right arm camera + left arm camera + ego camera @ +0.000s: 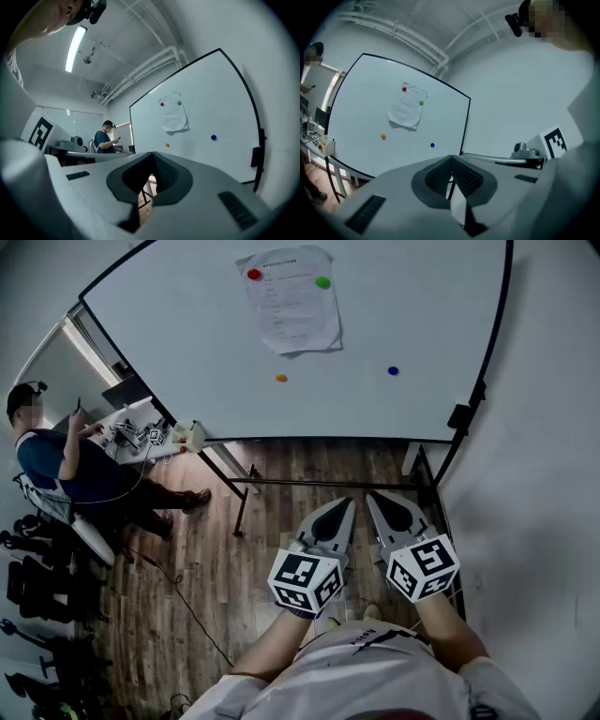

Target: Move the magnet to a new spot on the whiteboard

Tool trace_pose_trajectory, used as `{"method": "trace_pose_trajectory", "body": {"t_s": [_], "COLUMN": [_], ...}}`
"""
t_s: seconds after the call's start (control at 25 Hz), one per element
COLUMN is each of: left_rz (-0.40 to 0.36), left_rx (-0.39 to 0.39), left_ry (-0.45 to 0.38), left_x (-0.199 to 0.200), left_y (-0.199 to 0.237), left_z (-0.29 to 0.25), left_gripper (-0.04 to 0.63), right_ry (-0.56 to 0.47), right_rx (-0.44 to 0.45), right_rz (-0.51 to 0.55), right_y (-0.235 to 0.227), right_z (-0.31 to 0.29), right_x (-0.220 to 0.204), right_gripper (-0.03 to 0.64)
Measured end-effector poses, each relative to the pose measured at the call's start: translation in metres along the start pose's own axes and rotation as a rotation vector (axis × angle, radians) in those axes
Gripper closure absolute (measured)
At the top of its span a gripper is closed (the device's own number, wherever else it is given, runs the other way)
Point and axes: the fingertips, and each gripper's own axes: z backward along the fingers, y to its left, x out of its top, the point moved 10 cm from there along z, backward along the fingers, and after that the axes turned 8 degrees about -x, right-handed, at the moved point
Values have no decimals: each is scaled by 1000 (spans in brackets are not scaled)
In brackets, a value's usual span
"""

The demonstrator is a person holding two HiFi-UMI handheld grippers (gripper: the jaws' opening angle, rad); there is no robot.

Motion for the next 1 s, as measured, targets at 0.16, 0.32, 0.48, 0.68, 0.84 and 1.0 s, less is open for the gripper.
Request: {"method": "trace_pose_trajectory", "body": {"t_s": [0.16,0.32,0.48,0.68,0.84,1.0], "left_rz": [0,1,3,2,-4,-6], "left_rx": [9,14,24,51,67,66], "left_ry": [-3,1,2,1,3,7], "left_x": [-1,-4,-8,-11,-13,-15], "left_y": [-4,-8,-12,-17,-20,-21], "left_z": [-6,-12,-21,-29,-38,-45], "left_gripper": [583,583,583,583,583,583], "right_ry": [1,8,-2,-10,-13,-14], "right_rx": [6,30,55,51,44,39], "right_rz": [1,-12,-35,-52,-68,-65], "right_y": [-7,-14,-26,-43,-57,-62], "right_z": [2,3,4,8,10,10], "right_x": [1,-1,-1,-4,-6,-7], "right_gripper": [603,603,603,603,603,603]}}
